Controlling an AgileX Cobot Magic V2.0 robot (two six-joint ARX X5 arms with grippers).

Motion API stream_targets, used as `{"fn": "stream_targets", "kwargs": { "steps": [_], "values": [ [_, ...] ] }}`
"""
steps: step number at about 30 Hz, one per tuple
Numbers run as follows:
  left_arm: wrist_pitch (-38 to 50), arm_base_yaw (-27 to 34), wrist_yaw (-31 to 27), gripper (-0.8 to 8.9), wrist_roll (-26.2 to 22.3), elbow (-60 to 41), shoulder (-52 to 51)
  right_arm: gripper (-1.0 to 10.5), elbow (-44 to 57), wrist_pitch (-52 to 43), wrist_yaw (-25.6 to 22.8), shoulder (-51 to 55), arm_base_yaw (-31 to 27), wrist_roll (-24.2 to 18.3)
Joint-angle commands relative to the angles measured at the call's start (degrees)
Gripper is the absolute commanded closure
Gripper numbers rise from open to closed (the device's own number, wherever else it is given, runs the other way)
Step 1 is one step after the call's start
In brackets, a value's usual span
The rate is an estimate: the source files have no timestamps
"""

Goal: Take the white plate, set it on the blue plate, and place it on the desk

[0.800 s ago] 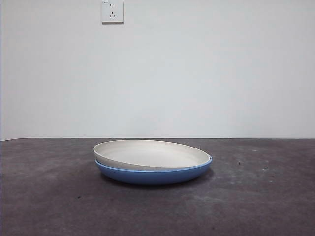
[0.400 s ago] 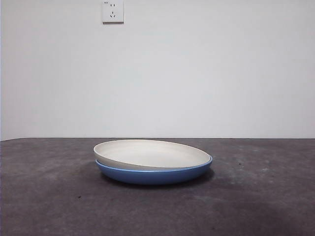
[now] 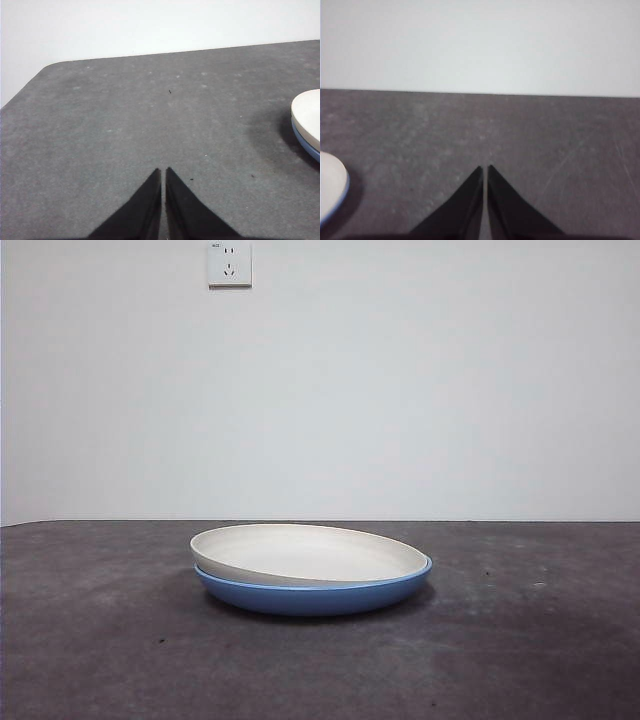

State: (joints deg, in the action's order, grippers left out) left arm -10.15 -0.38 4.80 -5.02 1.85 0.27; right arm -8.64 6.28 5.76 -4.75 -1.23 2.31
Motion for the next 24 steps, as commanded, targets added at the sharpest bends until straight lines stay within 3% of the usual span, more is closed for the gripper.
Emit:
{"fn": "stream_targets", "kwargs": {
  "steps": [1,8,13,24],
  "values": [
    [-0.4,0.1,0.2,7.99,0.4,-1.2,-0.1,9.4,2.5,-0.7,-0.3,1.7,-0.1,0.1],
    [-0.4,0.1,0.2,7.99,0.4,-1.2,-0.1,9.4,8.0,-0.6,-0.2,4.5,-0.1,2.4],
    [-0.4,0.1,0.1,7.99,0.4,-1.2,-0.1,9.4,8.0,3.9,-0.3,4.5,-0.1,2.5],
    [-0.4,0.1,0.2,7.99,0.4,-1.2,-0.1,9.4,8.0,2.7,0.2,4.5,-0.1,4.1]
  ]
}}
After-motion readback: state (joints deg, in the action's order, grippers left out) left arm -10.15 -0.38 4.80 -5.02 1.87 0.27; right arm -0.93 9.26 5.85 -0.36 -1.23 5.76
